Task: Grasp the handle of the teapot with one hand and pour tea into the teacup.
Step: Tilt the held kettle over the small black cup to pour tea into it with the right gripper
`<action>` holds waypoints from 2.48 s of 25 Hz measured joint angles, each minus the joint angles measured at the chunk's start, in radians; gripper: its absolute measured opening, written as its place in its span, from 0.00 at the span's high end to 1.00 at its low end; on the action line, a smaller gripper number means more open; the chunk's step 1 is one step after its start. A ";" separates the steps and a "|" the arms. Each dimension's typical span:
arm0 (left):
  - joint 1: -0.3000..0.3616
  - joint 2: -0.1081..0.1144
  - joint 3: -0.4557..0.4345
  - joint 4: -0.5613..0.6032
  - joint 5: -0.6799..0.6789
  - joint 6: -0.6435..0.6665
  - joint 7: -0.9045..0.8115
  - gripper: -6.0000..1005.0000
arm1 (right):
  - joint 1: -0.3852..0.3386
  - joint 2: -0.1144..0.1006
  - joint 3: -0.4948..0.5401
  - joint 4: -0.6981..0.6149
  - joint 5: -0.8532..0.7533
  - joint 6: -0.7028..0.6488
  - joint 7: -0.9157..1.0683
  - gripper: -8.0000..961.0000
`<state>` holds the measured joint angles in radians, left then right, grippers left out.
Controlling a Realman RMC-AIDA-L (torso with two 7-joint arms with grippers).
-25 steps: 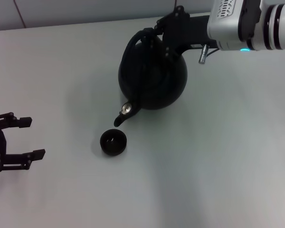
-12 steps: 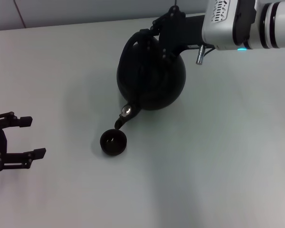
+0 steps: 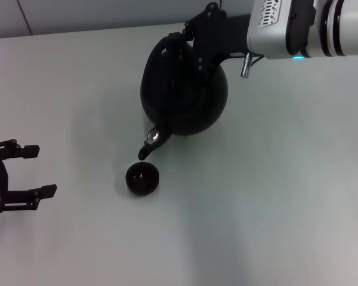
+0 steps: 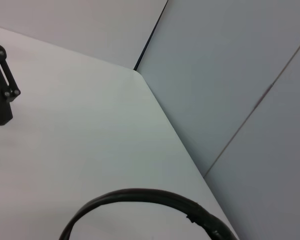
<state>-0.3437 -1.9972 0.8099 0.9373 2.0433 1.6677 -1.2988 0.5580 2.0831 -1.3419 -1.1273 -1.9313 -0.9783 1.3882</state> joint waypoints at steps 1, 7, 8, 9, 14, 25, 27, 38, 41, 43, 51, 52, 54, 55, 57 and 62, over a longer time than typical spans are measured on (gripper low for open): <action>0.000 0.000 0.000 0.000 0.000 -0.002 0.000 0.14 | 0.000 0.000 0.000 0.000 0.000 0.000 0.000 0.88; 0.000 0.003 0.000 0.000 0.000 -0.004 -0.001 0.14 | 0.009 0.000 -0.010 -0.001 0.000 0.003 0.000 0.88; 0.000 0.003 0.000 0.000 0.000 -0.004 -0.001 0.14 | 0.010 0.000 -0.013 -0.002 0.000 0.003 0.000 0.88; 0.000 0.003 0.000 0.000 0.000 -0.004 -0.001 0.14 | 0.011 0.000 -0.023 -0.002 0.000 0.009 0.000 0.88; 0.000 0.006 -0.002 0.002 0.000 -0.010 -0.001 0.14 | 0.012 0.000 -0.045 -0.006 -0.001 0.028 0.000 0.88; 0.000 0.009 -0.002 0.002 0.001 -0.017 0.001 0.14 | 0.022 0.000 -0.063 -0.014 -0.008 0.031 0.000 0.88; -0.001 0.009 -0.002 0.002 0.001 -0.019 0.002 0.14 | 0.023 0.000 -0.071 -0.019 -0.015 0.031 0.000 0.88; -0.011 0.009 -0.002 0.002 0.010 -0.030 0.001 0.14 | 0.024 0.001 -0.083 -0.036 -0.043 0.033 0.000 0.88; -0.012 0.008 -0.002 0.002 0.011 -0.030 0.001 0.14 | 0.024 0.001 -0.084 -0.037 -0.046 0.033 0.000 0.88; -0.012 0.007 -0.002 0.003 0.011 -0.030 0.001 0.14 | 0.024 0.002 -0.086 -0.040 -0.052 0.033 0.000 0.88; -0.012 0.002 -0.002 0.008 0.011 -0.035 -0.001 0.14 | 0.023 0.002 -0.097 -0.047 -0.057 0.041 -0.029 0.89; -0.012 0.002 -0.002 0.008 0.012 -0.036 0.000 0.14 | 0.023 0.002 -0.097 -0.049 -0.057 0.041 -0.031 0.89; -0.012 0.002 -0.002 0.008 0.012 -0.041 -0.001 0.14 | 0.023 0.002 -0.099 -0.054 -0.057 0.041 -0.038 0.89; -0.012 0.002 -0.002 0.008 0.012 -0.041 -0.001 0.14 | 0.023 0.002 -0.099 -0.054 -0.057 0.041 -0.038 0.89; -0.012 0.002 -0.002 0.008 0.011 -0.043 -0.001 0.14 | 0.022 0.002 -0.100 -0.058 -0.060 0.041 -0.040 0.89; -0.012 0.001 -0.002 0.008 0.011 -0.046 -0.001 0.14 | 0.021 0.003 -0.111 -0.066 -0.074 0.042 -0.040 0.89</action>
<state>-0.3558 -1.9959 0.8084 0.9450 2.0546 1.6219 -1.2993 0.5794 2.0861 -1.4531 -1.1930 -2.0057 -0.9367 1.3477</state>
